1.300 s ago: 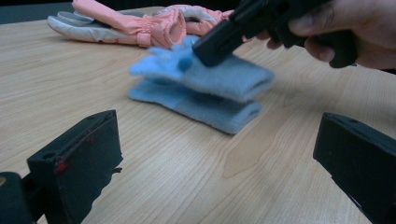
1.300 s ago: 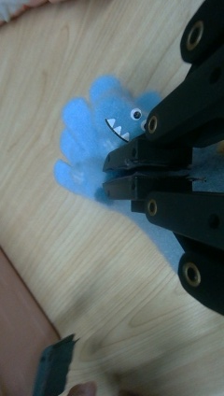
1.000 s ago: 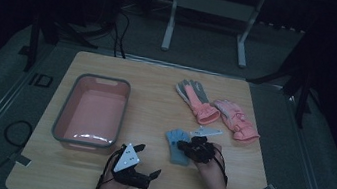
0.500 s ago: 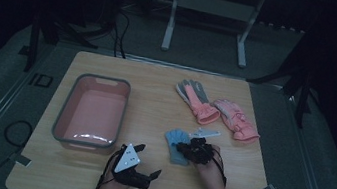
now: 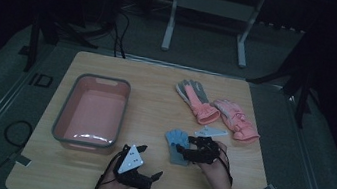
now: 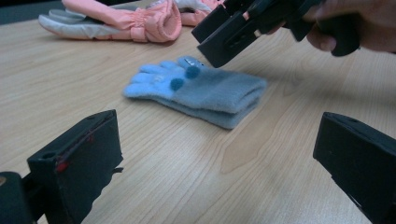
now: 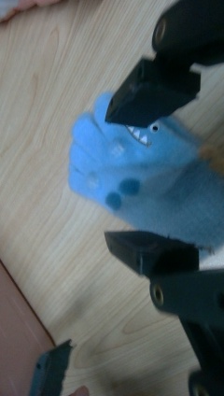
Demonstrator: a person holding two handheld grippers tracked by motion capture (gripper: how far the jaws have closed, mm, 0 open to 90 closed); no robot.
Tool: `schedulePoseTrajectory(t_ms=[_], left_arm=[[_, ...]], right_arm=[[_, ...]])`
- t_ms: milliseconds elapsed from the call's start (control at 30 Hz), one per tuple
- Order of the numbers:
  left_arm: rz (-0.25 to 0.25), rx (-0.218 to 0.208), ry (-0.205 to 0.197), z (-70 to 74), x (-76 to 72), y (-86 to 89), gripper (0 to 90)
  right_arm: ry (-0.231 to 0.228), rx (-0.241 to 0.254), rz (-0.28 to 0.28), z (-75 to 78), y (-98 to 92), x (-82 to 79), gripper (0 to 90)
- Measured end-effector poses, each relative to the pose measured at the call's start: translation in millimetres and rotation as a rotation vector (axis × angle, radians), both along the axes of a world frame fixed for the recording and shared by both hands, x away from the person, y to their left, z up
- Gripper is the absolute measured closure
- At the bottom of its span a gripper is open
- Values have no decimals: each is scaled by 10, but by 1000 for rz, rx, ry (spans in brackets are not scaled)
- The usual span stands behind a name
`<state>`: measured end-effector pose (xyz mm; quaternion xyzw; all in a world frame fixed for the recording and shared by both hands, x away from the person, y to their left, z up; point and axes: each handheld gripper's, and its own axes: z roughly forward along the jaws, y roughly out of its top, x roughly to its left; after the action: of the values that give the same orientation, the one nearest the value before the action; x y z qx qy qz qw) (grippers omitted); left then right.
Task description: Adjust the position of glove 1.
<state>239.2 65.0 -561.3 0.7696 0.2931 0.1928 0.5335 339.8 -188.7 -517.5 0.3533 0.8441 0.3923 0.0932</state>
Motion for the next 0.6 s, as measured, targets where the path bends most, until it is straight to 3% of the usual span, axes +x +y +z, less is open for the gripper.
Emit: schedulePoseTrajectory(t_ms=[133,267,433,500,600], left_arm=[[-20,41,7,2,-7,-38,11],[-59,44,20,4,8,-60,12],[-112,28,56,38,20,-78,42],[-124,7,78,50,34,-87,42],[-143,-66,119,80,53,-80,47]], right_arm=[[48,32,19,-19,-82,22,196],[34,22,29,-33,-127,13,146],[5,62,29,-44,-229,32,149],[0,80,26,-35,-267,35,142],[63,81,10,-5,-323,66,167]])
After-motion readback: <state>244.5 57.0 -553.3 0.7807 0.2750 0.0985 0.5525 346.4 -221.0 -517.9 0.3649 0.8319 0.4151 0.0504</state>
